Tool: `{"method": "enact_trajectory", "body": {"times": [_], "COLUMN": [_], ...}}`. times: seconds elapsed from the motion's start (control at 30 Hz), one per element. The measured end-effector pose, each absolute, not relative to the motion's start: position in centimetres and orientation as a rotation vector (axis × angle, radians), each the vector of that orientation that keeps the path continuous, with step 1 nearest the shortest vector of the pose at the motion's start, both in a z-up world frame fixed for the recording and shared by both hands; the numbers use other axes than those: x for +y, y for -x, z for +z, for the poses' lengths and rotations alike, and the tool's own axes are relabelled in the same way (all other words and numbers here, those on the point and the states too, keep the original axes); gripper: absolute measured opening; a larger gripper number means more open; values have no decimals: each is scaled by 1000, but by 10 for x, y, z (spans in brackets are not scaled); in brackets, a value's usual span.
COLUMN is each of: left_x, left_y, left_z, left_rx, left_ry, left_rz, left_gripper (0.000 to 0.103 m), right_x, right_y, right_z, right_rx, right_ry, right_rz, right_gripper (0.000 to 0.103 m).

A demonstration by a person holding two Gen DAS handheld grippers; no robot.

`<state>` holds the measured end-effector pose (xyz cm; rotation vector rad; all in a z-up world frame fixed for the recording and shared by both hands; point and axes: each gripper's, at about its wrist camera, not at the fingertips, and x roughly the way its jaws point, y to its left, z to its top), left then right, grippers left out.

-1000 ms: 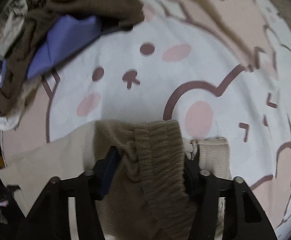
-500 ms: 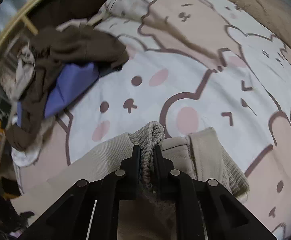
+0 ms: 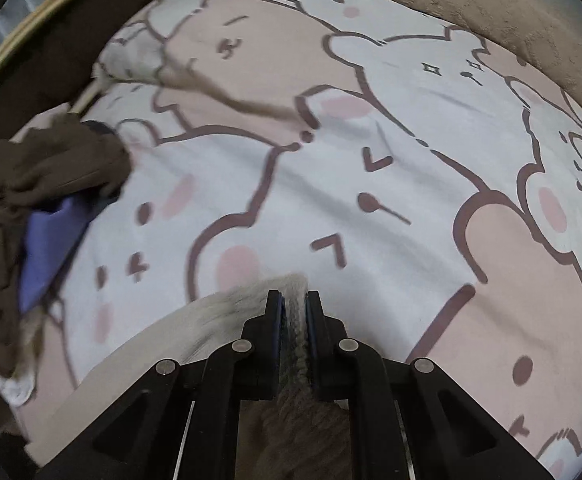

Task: Fold clothes

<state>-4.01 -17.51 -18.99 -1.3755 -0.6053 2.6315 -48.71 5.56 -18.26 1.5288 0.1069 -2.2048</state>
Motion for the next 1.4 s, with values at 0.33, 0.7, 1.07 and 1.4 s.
{"method": "enact_trajectory", "body": {"times": [0.33, 0.7, 1.07, 1.4], "left_x": [-176, -170, -179, -189], "left_y": [32, 30, 4, -30], "left_z": [-188, -189, -162, -144], "left_rx": [-563, -461, -431, -436], "left_ry": [1399, 1406, 1349, 1283], "left_rz": [2644, 2670, 2744, 2759], "left_gripper": [7, 8, 47, 57], "right_x": [89, 134, 194, 246], "right_y": [464, 405, 260, 98], "right_z": [-109, -174, -97, -81], "right_rx": [-41, -35, -563, -664], "right_ry": [-1312, -1583, -1265, -1361], "right_rz": [-2367, -2213, -2153, -2119], "right_gripper": [64, 22, 103, 103]}}
